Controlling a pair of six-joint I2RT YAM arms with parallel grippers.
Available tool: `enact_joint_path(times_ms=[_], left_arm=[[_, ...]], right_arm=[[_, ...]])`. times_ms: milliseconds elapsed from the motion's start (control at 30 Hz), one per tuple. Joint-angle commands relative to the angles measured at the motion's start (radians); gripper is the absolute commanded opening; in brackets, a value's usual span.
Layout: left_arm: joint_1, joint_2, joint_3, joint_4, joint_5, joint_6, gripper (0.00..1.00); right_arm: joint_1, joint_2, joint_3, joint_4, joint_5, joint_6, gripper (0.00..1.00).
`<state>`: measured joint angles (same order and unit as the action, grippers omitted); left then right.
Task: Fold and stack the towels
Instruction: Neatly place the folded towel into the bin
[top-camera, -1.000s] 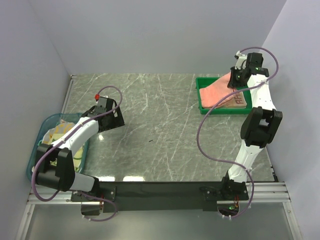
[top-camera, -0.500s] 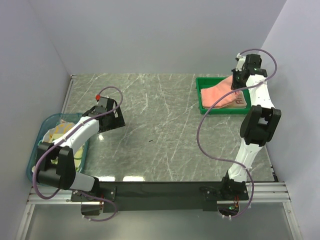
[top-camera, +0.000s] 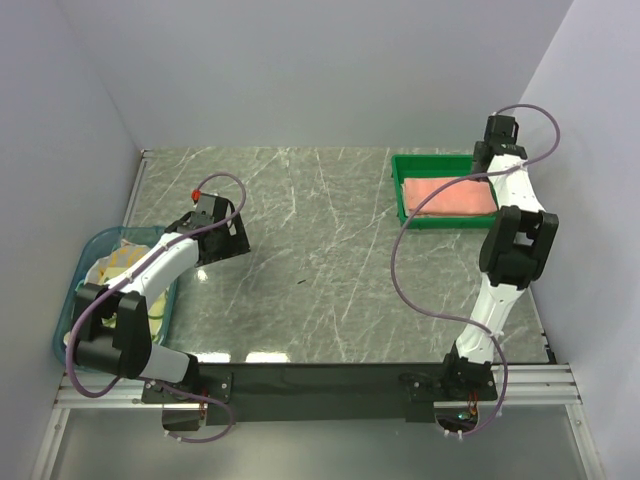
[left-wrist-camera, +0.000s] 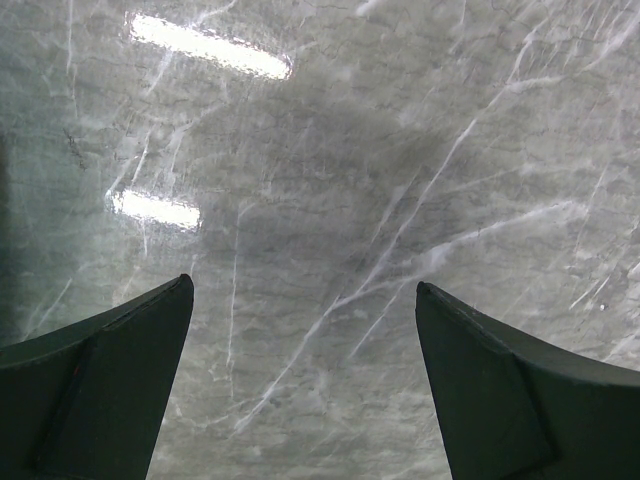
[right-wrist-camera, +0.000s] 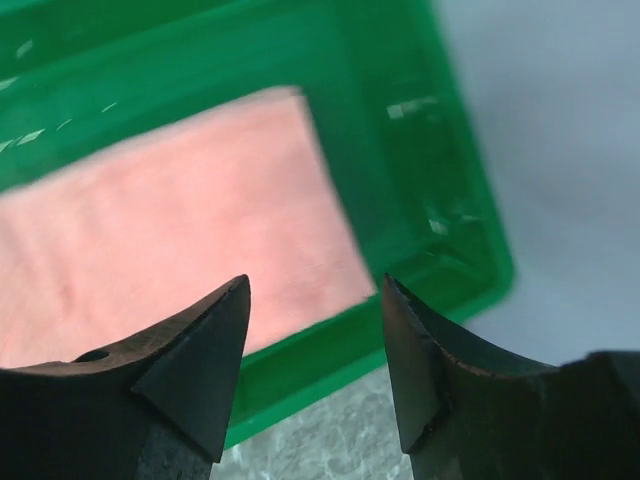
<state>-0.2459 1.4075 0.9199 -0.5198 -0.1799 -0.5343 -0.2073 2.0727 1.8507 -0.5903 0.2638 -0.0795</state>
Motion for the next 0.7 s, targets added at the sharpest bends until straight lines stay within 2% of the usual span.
enact_joint_path(times_ms=[0,100,133,200,233,300,333,467,667], left_arm=[[0.003,-0.025,0.025,0.018,0.014,0.017,0.98],[0.002,-0.045,0.023,0.017,0.013,0.017,0.98],[0.002,-0.054,0.023,0.017,0.014,0.017,0.98],[0.002,-0.067,0.023,0.017,0.016,0.017,0.98],[0.002,-0.077,0.023,0.018,0.019,0.019,0.98],[0.002,-0.091,0.017,0.02,0.019,0.019,0.98],[0.002,-0.105,0.016,0.02,0.02,0.019,0.98],[0.002,-0.128,0.008,0.021,0.026,0.02,0.98],[0.002,-0.148,0.008,0.023,0.031,0.022,0.98]], right_arm=[[0.0,-0.121,-0.031,0.116,0.258,0.138,0.63],[-0.001,-0.169,-0.05,0.115,0.108,0.173,0.63],[0.0,-0.18,-0.065,0.125,-0.05,0.179,0.63],[0.008,-0.197,-0.117,0.162,-0.215,0.21,0.56],[0.011,-0.192,-0.129,0.168,-0.339,0.227,0.46],[0.029,-0.171,-0.166,0.187,-0.418,0.273,0.38],[0.04,-0.165,-0.18,0.199,-0.446,0.282,0.35],[0.104,-0.138,-0.255,0.251,-0.494,0.313,0.32],[0.18,-0.045,-0.261,0.242,-0.448,0.365,0.32]])
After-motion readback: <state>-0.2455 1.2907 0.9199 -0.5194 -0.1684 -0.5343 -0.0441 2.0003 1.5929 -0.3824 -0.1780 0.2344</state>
